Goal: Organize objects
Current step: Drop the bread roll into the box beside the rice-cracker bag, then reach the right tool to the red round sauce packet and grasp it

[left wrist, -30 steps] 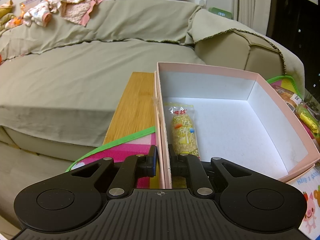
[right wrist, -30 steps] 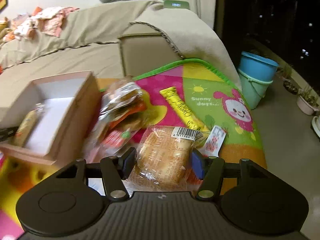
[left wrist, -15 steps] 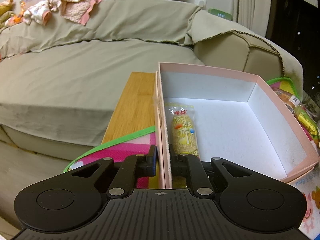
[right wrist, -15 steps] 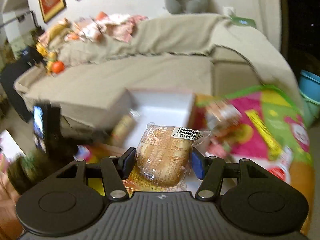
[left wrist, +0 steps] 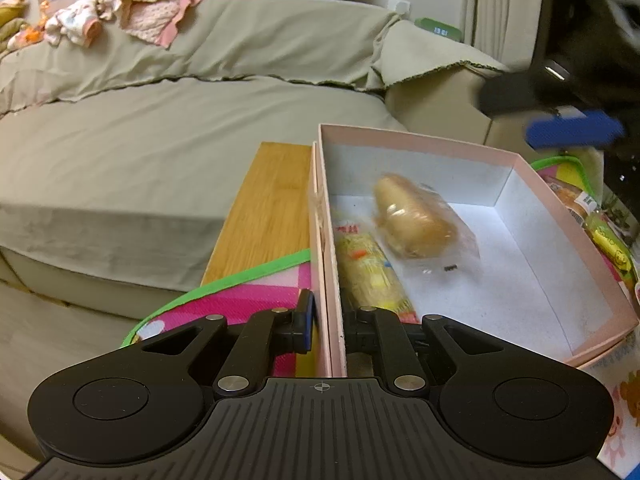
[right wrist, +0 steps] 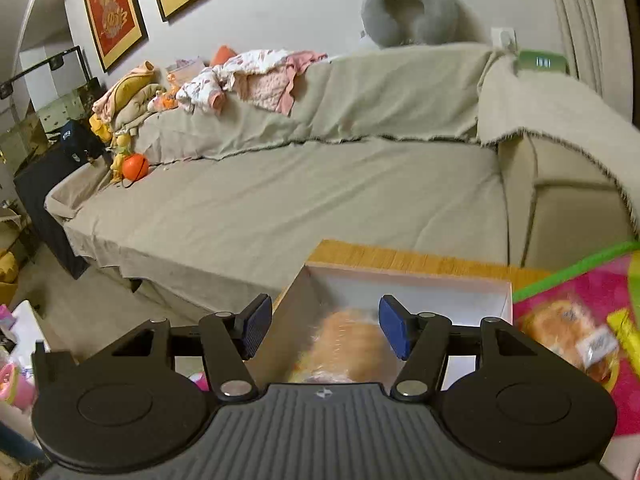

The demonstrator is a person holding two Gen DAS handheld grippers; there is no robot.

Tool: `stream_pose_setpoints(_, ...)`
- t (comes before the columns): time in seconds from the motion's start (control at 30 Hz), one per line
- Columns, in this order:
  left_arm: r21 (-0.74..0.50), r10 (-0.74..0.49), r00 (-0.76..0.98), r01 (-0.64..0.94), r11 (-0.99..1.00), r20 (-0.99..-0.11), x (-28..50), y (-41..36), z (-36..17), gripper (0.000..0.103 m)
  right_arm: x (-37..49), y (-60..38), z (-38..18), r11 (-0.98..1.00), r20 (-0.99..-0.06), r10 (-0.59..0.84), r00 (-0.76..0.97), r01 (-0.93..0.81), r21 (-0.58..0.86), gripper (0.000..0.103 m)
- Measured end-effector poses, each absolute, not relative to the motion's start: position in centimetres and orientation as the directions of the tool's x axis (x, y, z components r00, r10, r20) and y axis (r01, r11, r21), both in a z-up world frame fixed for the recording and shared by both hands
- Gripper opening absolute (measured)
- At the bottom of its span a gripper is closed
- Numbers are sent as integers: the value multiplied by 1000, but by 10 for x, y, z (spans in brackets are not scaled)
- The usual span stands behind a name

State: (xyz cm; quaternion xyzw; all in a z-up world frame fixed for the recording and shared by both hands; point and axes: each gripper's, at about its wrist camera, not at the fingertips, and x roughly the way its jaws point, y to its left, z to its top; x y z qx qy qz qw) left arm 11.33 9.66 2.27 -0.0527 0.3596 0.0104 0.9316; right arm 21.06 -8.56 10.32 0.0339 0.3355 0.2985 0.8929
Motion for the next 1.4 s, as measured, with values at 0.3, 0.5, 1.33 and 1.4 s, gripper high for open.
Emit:
stream_pose_setpoints(0.3,-102,-19,743,-66,993,-669,115,96,21,13,165,-185,81,904,-609,417,675,-377,201,68)
stream_pose_setpoints(0.5,-94,-15,742,-64,994,-671,114,97,21,13,127,-250,43,967,-664,246,706,-225,120,69)
stream_pose_setpoints(1.33,-78,-7,737,-62,995,-676,109,96,21,13,250,-191,54,950,-656,269,705,-305,61,84)
stream_pose_setpoints(1.4,-80,-10,737,-60,995,-676,108,96,21,13,275,-186,43,951,-697,269,665,-298,83,84)
